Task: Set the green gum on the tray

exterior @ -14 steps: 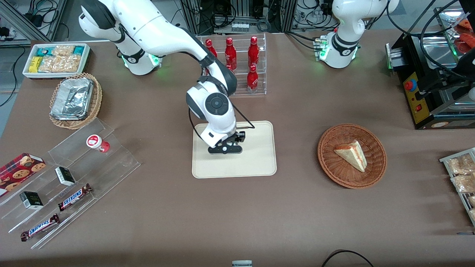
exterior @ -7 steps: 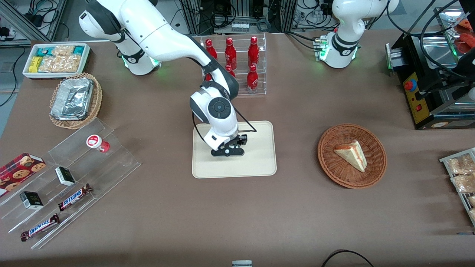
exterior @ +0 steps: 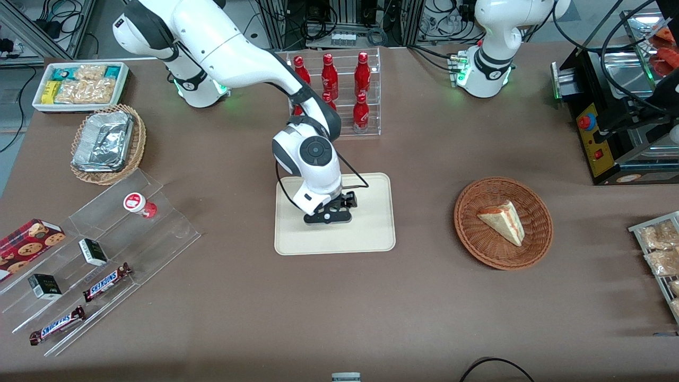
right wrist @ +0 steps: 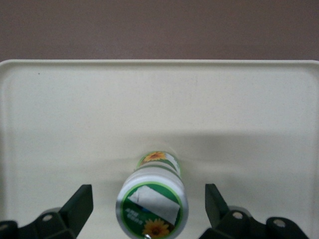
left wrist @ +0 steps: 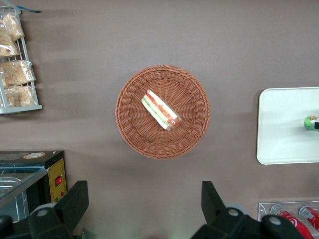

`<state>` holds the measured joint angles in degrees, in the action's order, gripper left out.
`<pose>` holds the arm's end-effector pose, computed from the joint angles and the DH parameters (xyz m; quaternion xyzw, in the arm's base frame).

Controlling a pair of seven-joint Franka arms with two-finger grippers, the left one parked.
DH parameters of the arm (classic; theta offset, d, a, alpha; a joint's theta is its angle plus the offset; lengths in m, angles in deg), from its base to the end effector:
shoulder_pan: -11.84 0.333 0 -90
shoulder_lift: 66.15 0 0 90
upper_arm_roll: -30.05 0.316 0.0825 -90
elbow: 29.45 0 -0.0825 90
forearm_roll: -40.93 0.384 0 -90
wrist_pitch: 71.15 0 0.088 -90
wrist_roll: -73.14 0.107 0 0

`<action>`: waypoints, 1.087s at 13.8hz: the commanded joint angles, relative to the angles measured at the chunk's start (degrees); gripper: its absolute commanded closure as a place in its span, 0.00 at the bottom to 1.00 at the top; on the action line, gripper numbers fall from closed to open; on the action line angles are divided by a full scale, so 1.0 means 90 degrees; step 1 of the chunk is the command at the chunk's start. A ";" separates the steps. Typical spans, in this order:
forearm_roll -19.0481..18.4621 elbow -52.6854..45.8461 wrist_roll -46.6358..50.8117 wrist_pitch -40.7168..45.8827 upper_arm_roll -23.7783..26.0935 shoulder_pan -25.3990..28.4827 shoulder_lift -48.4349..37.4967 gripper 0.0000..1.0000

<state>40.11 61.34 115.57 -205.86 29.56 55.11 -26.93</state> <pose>0.5187 0.4809 0.2425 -0.9991 -0.0089 -0.0356 0.0219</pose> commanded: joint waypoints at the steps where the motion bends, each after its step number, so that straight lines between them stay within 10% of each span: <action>1: -0.0182 -0.0166 -0.0173 0.0055 -0.0053 0.0046 0.0056 0.00; 15: -0.0104 -0.0166 -0.1647 0.2602 -0.0072 -0.0422 -0.1466 0.00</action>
<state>39.46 59.66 104.07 -185.84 28.65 53.34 -37.97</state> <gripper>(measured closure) 0.000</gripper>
